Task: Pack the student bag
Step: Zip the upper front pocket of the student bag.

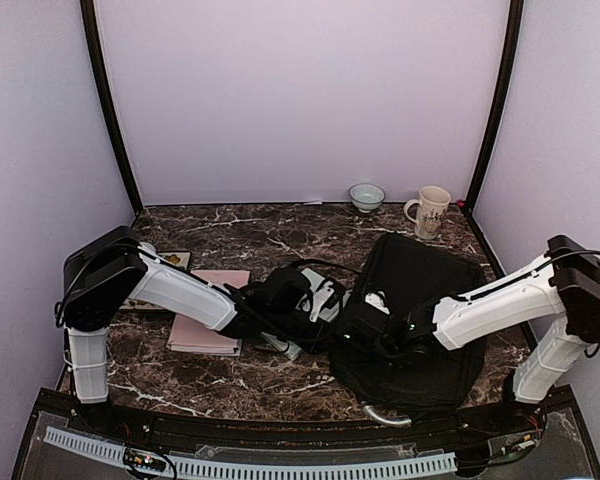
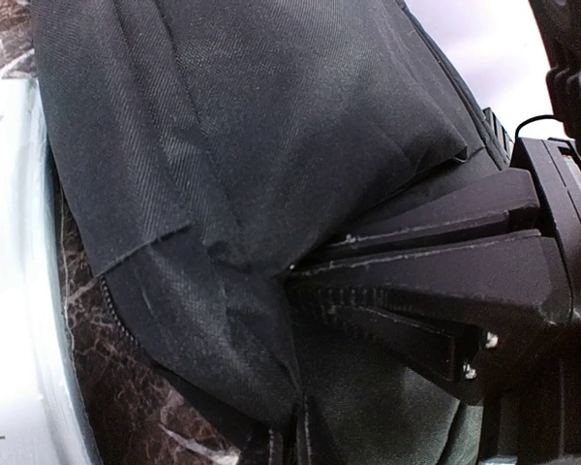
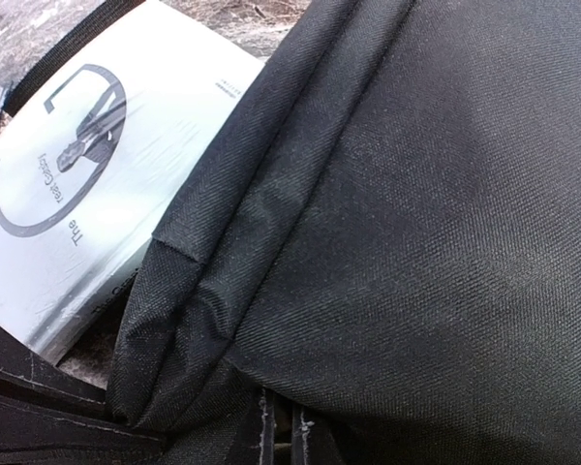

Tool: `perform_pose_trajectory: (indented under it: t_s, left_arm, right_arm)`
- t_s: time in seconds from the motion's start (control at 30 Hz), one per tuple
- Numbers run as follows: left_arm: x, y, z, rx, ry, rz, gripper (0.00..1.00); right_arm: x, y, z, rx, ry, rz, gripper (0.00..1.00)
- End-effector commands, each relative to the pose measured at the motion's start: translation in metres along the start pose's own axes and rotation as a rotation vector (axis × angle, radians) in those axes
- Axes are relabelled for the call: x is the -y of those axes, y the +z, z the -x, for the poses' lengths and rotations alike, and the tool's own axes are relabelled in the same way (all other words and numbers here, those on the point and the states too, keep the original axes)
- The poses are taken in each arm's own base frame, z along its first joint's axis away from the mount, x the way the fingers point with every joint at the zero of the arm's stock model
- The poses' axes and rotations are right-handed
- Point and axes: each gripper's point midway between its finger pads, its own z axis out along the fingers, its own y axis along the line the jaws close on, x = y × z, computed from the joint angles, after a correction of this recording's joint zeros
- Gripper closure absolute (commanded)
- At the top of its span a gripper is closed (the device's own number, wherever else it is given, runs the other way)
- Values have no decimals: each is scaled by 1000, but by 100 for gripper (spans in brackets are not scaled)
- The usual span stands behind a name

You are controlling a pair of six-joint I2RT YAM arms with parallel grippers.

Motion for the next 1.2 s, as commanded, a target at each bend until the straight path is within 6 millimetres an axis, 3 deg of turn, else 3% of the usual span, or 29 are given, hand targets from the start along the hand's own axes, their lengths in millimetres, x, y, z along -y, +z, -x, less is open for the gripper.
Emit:
perform_pose_trajectory:
  t_s: [0.0, 0.37, 0.77, 1.17]
  left_arm:
    - [20, -23, 24, 68, 37, 2, 100]
    - [13, -35, 30, 96, 24, 70, 100]
    - [14, -55, 44, 138, 0, 58, 100]
    - [30, -104, 83, 258, -33, -49, 100]
  right_arm:
    - [46, 0, -20, -46, -46, -139, 100]
    - [87, -23, -20, -5, 28, -158, 100]
    - [114, -35, -22, 12, 81, -157, 100]
    - [133, -32, -30, 0, 123, -161, 100]
